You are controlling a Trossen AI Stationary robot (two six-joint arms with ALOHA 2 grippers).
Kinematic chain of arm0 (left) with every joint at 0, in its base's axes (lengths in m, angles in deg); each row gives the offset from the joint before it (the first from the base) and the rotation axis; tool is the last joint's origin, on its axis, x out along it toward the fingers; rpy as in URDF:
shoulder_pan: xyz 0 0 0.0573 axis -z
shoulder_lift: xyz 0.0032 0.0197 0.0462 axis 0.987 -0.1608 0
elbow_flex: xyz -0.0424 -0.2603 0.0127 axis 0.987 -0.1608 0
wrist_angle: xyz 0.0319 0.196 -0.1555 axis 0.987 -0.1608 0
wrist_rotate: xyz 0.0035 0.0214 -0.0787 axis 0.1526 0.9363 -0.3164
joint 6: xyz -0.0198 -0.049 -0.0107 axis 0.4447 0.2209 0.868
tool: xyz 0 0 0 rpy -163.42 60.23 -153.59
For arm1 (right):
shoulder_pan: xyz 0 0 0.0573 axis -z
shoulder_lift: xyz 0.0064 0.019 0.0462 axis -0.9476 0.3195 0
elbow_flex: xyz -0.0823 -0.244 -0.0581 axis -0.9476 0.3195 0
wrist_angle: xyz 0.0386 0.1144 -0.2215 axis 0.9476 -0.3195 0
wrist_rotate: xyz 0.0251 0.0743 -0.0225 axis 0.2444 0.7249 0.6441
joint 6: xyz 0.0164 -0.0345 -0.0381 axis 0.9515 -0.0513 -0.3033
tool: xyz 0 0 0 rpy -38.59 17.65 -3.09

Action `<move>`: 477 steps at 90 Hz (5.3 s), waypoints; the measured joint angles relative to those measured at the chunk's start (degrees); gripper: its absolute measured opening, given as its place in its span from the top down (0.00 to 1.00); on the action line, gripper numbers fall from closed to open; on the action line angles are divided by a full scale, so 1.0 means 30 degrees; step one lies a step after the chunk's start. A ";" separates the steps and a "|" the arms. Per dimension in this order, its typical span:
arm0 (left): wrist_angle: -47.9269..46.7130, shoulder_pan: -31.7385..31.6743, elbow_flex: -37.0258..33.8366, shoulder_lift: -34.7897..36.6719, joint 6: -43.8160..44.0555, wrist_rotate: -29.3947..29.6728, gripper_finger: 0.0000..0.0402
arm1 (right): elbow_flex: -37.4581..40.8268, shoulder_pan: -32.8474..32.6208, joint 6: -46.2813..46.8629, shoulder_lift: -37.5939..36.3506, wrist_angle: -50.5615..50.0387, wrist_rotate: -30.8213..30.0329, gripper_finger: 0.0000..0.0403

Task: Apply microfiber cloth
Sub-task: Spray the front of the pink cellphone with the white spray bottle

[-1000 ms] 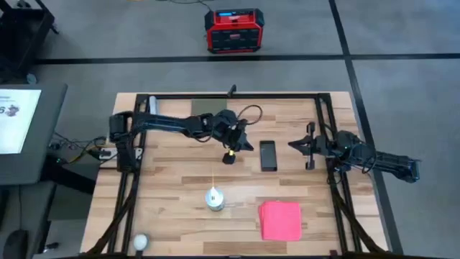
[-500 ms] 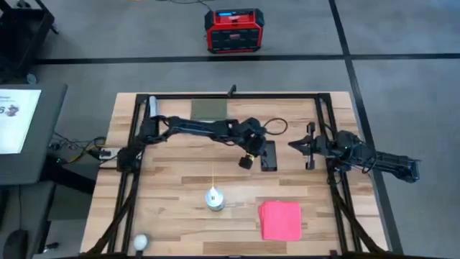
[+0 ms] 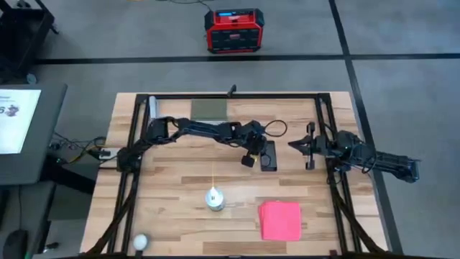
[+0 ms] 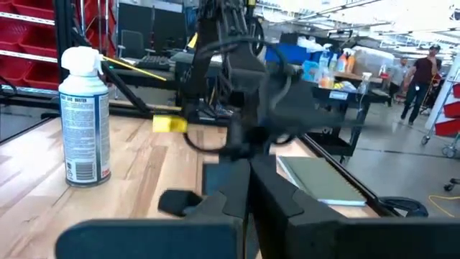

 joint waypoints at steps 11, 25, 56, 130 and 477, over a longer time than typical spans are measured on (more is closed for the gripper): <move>-0.0482 0.0060 0.0519 -0.0643 0.0308 -0.0069 1.00 | 0.0002 0.0000 0.0003 -0.0004 0.0049 0.0000 1.00; -0.1169 -0.0117 0.0524 -0.0784 0.1010 0.0321 1.00 | -0.0002 -0.0001 0.0007 -0.0003 0.0050 0.0000 1.00; -0.4503 -0.0633 0.0432 0.0248 0.1431 0.0667 1.00 | 0.0000 -0.0002 0.0007 -0.0004 0.0063 -0.0005 1.00; -0.4478 -0.0208 -0.4403 0.7337 0.2422 -0.0052 1.00 | -0.0001 -0.0007 0.3371 -0.0004 -0.0235 0.0015 1.00; 1.5323 -0.1720 -2.1400 1.1229 3.1321 -0.0901 0.62 | -0.7224 -0.3108 0.6690 2.5674 0.0105 -0.8967 1.00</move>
